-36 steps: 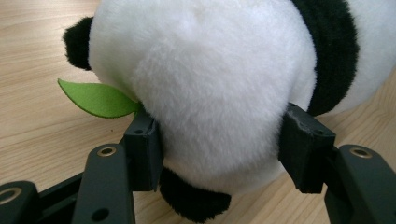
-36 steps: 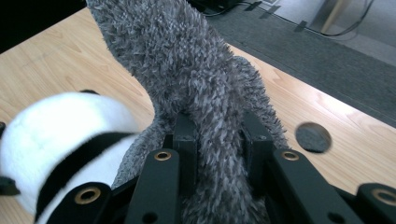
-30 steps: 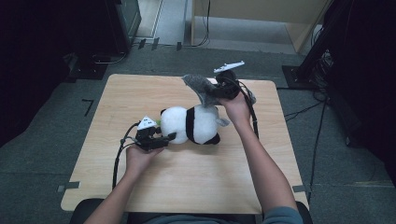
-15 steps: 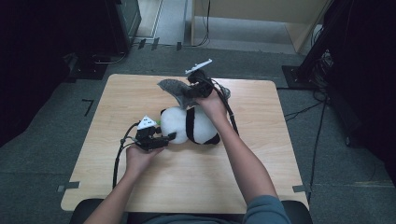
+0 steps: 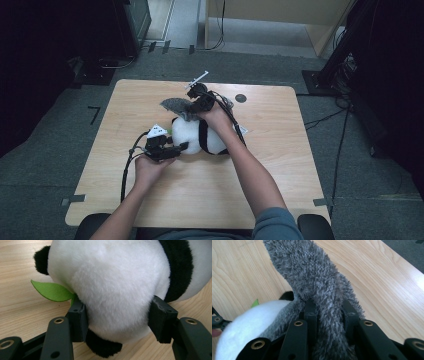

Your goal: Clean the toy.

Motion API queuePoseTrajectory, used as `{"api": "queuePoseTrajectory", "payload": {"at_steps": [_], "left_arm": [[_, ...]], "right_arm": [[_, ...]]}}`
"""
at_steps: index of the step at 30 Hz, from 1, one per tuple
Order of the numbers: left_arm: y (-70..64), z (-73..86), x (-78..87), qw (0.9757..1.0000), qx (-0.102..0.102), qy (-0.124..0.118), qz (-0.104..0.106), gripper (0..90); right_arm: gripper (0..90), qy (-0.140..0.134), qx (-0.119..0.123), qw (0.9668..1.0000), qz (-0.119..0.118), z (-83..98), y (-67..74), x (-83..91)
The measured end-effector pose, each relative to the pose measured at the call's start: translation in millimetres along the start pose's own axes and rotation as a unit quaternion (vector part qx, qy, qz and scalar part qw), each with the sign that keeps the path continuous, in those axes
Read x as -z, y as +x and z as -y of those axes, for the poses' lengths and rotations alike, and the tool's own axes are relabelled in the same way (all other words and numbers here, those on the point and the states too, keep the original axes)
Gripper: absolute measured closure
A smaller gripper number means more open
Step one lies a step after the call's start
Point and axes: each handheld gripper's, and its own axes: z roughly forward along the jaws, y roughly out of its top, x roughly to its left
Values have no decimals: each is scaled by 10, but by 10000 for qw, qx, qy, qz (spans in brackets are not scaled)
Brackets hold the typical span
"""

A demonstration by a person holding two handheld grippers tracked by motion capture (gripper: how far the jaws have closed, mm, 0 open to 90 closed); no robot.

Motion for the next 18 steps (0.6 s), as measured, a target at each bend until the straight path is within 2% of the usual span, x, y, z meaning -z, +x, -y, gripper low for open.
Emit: {"api": "queuePoseTrajectory", "payload": {"at_steps": [4,7,14,18], "left_arm": [[7,-1,-3,10000,12,-4,-1,419],[8,-1,-4,10000,2,-5,-5,420],[7,-1,-6,10000,21,-5,3,420],[12,0,-4,10000,4,-5,11,420]], "right_arm": [[727,134,27,9998,122,37,-80,40],[727,206,-20,9996,193,110,-208,92],[725,148,-330,9989,296,253,-459,258],[717,94,-416,9984,373,344,-574,345]]}}
